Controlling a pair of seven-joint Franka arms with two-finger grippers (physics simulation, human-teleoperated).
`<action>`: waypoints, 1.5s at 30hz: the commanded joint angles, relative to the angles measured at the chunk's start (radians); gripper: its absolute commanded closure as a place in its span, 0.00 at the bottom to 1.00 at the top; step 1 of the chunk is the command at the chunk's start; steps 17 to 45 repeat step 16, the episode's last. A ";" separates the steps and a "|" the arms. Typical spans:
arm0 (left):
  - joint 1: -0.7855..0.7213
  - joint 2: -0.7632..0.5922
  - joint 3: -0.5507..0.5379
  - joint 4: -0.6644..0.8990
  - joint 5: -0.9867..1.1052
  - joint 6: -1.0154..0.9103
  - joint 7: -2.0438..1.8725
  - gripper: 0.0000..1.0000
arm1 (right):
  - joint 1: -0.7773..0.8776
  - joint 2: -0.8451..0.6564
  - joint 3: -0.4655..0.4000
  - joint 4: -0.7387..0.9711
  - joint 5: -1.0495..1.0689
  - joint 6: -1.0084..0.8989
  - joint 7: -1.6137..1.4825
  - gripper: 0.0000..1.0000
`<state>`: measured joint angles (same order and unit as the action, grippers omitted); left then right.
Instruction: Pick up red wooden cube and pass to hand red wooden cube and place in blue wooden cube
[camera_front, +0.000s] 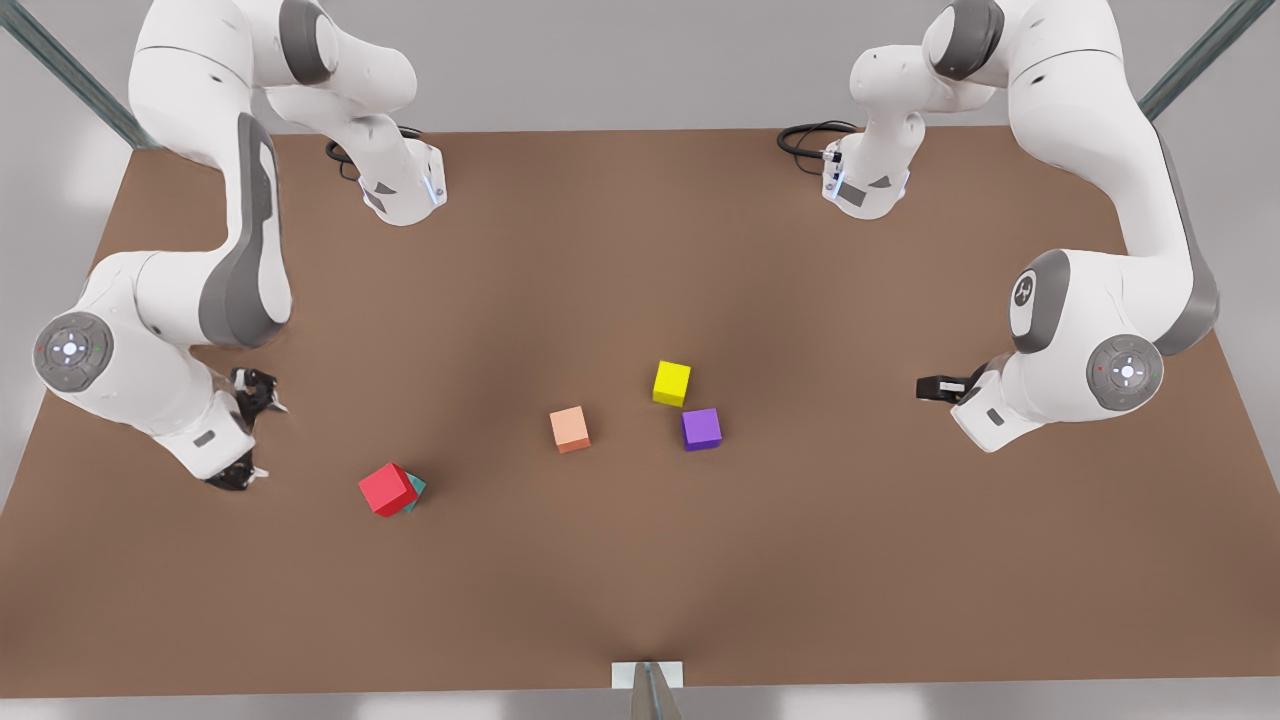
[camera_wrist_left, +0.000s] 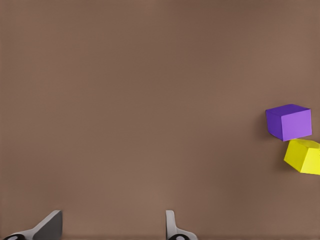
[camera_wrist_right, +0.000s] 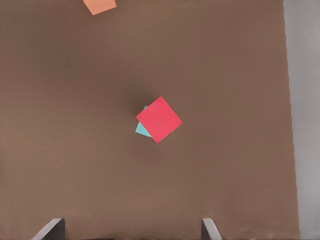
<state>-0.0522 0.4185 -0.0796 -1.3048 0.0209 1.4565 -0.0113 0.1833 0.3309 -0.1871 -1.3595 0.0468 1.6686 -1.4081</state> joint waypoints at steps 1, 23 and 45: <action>0.000 -0.001 0.000 0.001 0.001 -0.001 -0.004 0.00 | -0.005 -0.090 -0.003 -0.052 -0.022 -0.175 1.354 0.00; -0.002 -0.001 0.000 0.001 0.001 -0.002 -0.004 0.00 | -0.008 -0.236 -0.005 -0.214 -0.031 -0.109 1.382 0.00; -0.002 -0.001 0.000 0.001 0.001 -0.002 -0.004 0.00 | -0.008 -0.236 -0.005 -0.214 -0.031 -0.109 1.382 0.00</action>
